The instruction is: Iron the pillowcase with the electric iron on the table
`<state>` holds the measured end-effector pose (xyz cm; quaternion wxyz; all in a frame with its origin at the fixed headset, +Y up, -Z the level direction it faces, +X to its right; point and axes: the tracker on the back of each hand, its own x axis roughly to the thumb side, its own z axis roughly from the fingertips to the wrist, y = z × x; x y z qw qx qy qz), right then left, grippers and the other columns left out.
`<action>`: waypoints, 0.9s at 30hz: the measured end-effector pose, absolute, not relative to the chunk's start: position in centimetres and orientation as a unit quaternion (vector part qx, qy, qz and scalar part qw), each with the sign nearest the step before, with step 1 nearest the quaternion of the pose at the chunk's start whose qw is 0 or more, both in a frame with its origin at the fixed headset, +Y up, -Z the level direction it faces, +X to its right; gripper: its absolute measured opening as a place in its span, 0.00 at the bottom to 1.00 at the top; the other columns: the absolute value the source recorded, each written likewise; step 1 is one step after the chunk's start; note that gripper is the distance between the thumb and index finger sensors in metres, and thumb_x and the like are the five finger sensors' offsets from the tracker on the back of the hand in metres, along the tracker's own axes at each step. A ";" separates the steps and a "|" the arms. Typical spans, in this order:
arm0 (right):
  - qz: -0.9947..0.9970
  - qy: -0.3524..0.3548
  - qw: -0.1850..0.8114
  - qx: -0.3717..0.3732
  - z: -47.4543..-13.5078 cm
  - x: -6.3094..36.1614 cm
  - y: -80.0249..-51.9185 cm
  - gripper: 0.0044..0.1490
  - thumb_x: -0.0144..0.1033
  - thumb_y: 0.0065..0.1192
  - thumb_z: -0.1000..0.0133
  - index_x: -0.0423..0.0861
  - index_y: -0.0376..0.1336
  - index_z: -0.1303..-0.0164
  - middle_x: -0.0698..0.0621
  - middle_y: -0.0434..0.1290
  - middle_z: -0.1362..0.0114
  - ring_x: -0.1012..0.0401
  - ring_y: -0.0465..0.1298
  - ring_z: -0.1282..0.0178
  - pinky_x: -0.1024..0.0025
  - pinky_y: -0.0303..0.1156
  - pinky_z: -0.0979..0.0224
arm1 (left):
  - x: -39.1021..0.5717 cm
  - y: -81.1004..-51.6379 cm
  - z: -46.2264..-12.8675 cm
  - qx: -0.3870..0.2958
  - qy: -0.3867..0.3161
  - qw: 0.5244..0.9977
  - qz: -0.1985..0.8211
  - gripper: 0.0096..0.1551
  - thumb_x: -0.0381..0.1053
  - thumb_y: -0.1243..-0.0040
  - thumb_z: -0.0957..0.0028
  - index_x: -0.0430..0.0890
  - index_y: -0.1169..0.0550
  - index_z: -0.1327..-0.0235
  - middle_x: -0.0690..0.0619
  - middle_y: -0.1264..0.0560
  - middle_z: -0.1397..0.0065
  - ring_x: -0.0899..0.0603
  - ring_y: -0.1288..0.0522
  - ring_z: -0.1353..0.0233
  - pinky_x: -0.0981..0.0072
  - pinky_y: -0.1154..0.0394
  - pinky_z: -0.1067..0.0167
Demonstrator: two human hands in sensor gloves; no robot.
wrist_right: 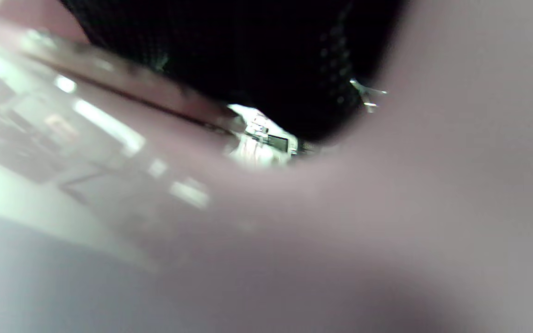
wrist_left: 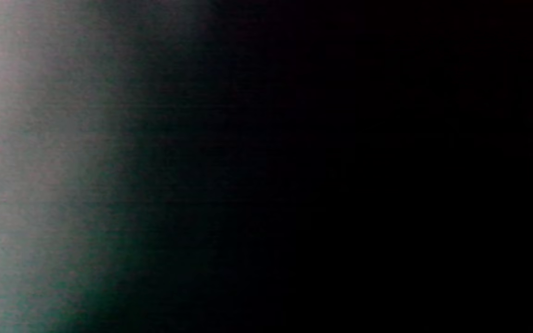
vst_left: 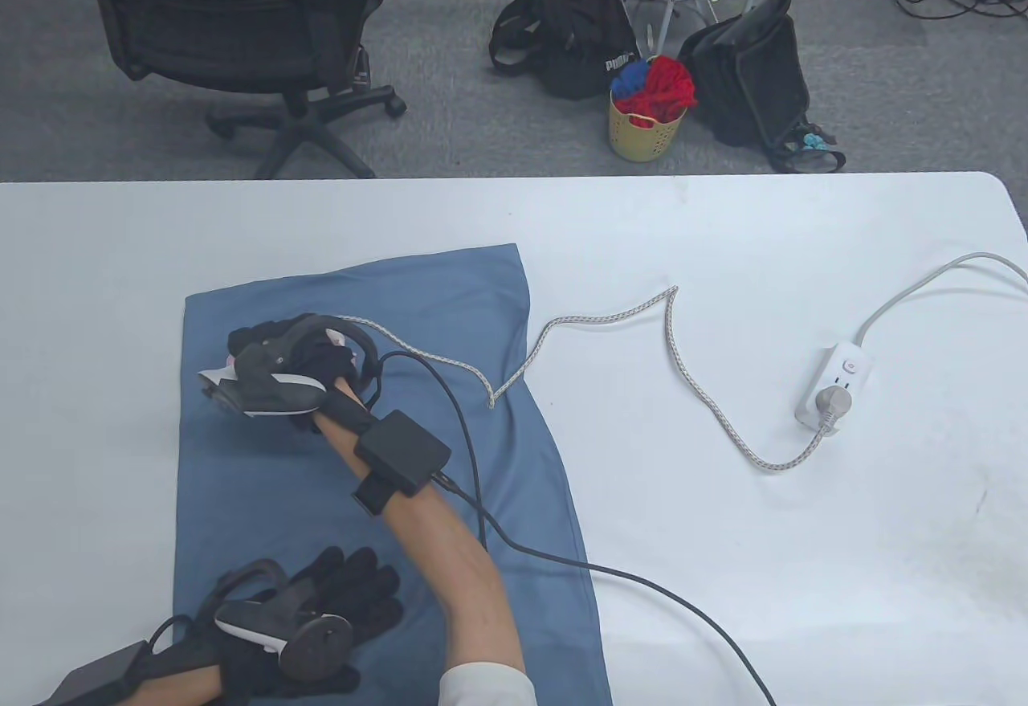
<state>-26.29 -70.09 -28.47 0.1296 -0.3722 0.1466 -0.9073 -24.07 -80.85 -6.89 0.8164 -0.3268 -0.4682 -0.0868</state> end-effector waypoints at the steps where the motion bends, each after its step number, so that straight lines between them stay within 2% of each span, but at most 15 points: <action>1: -0.903 0.149 0.139 -0.378 -28.0 -26.5 -69.8 0.27 0.47 0.60 0.48 0.55 0.67 0.38 0.58 0.80 0.60 0.66 0.83 0.68 0.58 0.80 0.48 | -24.1 -80.8 -6.9 -0.326 -0.468 0.816 -0.087 0.48 0.73 0.71 0.47 0.61 0.77 0.31 0.52 0.86 0.22 0.35 0.86 0.25 0.38 0.79 0.30; 3: -0.889 0.162 0.157 -0.397 -27.1 -27.5 -69.2 0.28 0.48 0.59 0.48 0.55 0.66 0.36 0.59 0.79 0.58 0.67 0.83 0.67 0.58 0.79 0.46 | -24.1 -80.8 -6.9 -0.325 -0.470 0.816 -0.089 0.48 0.73 0.71 0.47 0.61 0.77 0.30 0.51 0.86 0.22 0.35 0.85 0.25 0.38 0.79 0.30; 6: -0.900 0.144 0.152 -0.383 -27.6 -28.3 -69.6 0.30 0.48 0.58 0.47 0.54 0.64 0.33 0.58 0.79 0.56 0.67 0.83 0.64 0.57 0.79 0.44 | -24.1 -80.8 -6.9 -0.324 -0.471 0.815 -0.090 0.48 0.73 0.71 0.47 0.60 0.77 0.30 0.51 0.86 0.22 0.35 0.85 0.25 0.38 0.79 0.30; 10: -0.922 0.112 0.155 -0.336 -30.0 -28.5 -72.5 0.32 0.47 0.57 0.47 0.52 0.62 0.31 0.58 0.78 0.54 0.66 0.83 0.63 0.56 0.78 0.43 | -24.1 -80.8 -6.9 -0.324 -0.471 0.816 -0.089 0.48 0.73 0.71 0.47 0.61 0.77 0.30 0.51 0.86 0.22 0.35 0.85 0.25 0.38 0.79 0.30; 12: -0.926 0.158 0.158 -0.303 -30.8 -28.2 -73.2 0.31 0.45 0.58 0.47 0.51 0.63 0.33 0.57 0.77 0.56 0.65 0.81 0.65 0.55 0.77 0.43 | -24.1 -80.9 -6.9 -0.325 -0.471 0.815 -0.088 0.48 0.73 0.71 0.47 0.61 0.77 0.30 0.51 0.86 0.22 0.35 0.85 0.25 0.38 0.79 0.30; 21: -0.946 0.165 0.164 -0.228 -35.6 -25.4 -73.3 0.30 0.44 0.58 0.46 0.52 0.63 0.32 0.56 0.77 0.54 0.64 0.81 0.62 0.54 0.76 0.41 | -24.1 -80.9 -6.9 -0.328 -0.471 0.814 -0.086 0.48 0.73 0.71 0.47 0.61 0.77 0.31 0.52 0.86 0.22 0.36 0.86 0.25 0.38 0.80 0.30; 27: -0.948 0.166 0.171 -0.210 -36.7 -23.2 -72.7 0.29 0.45 0.59 0.47 0.54 0.63 0.33 0.57 0.78 0.53 0.64 0.83 0.60 0.54 0.76 0.39 | -24.1 -81.0 -6.9 -0.331 -0.471 0.813 -0.082 0.48 0.73 0.70 0.47 0.61 0.77 0.31 0.52 0.86 0.22 0.36 0.86 0.25 0.39 0.80 0.30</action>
